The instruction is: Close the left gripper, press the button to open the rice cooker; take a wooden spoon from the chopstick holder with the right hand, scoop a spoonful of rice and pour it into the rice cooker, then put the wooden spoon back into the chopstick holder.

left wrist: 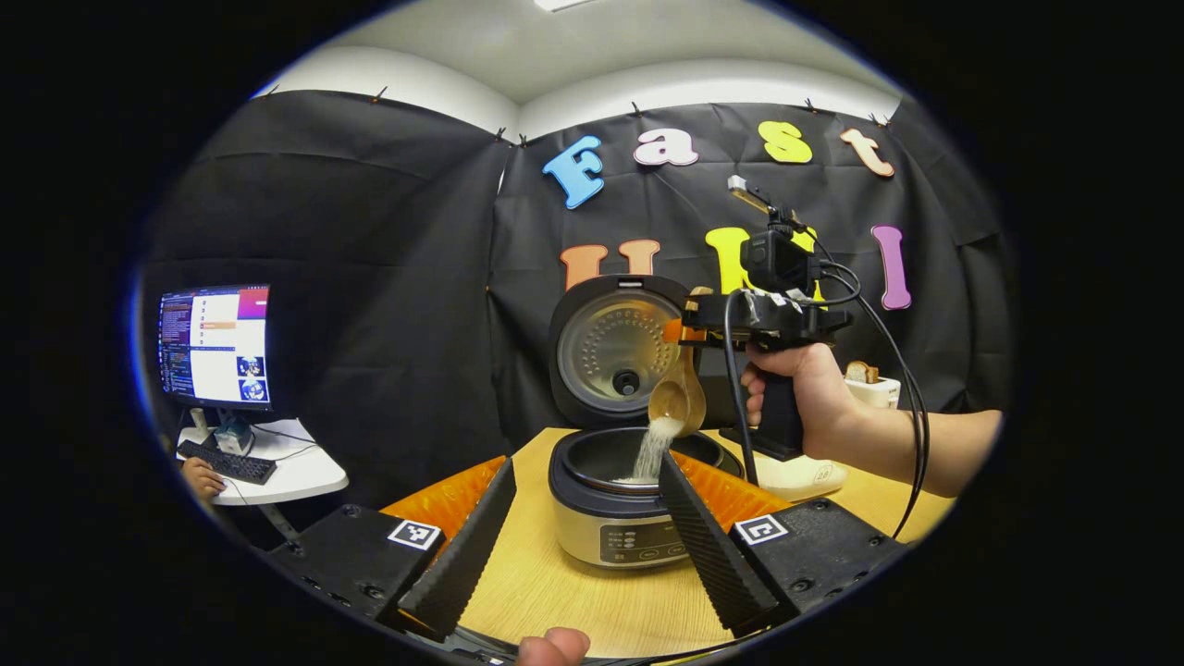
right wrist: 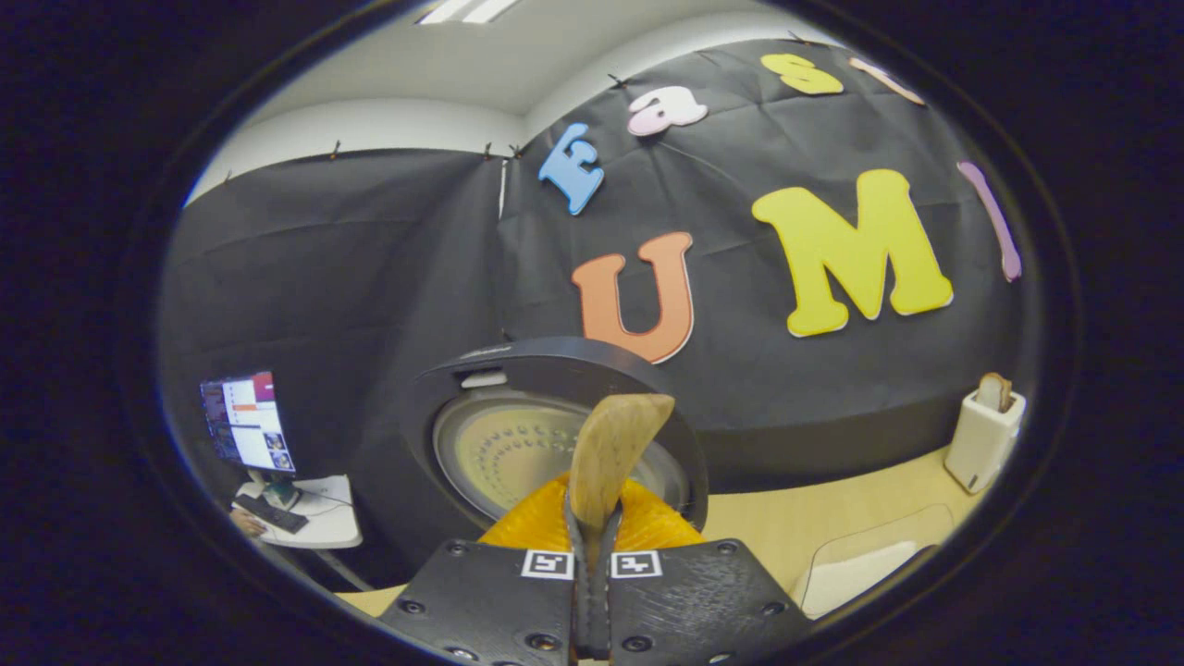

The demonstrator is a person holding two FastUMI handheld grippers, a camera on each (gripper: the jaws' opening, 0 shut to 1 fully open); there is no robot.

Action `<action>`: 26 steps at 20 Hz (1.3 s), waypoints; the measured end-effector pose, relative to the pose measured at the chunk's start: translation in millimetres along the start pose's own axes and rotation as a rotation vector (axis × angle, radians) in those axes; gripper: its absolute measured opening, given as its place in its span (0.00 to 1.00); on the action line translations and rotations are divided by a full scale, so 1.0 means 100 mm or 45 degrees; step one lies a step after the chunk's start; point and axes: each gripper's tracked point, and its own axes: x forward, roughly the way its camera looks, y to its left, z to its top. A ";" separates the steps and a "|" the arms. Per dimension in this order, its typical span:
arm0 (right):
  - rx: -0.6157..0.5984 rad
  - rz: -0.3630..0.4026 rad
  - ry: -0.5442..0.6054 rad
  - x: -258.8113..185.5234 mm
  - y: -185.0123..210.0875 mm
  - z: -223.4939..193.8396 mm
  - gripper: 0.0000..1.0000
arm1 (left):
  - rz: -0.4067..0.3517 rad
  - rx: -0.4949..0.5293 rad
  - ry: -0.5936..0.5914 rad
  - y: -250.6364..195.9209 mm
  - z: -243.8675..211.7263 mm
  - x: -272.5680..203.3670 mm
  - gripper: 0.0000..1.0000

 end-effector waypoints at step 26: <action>0.097 0.072 0.007 -0.32 0.02 0.22 0.00 | -0.021 -0.086 -0.052 0.02 0.17 -0.10 0.99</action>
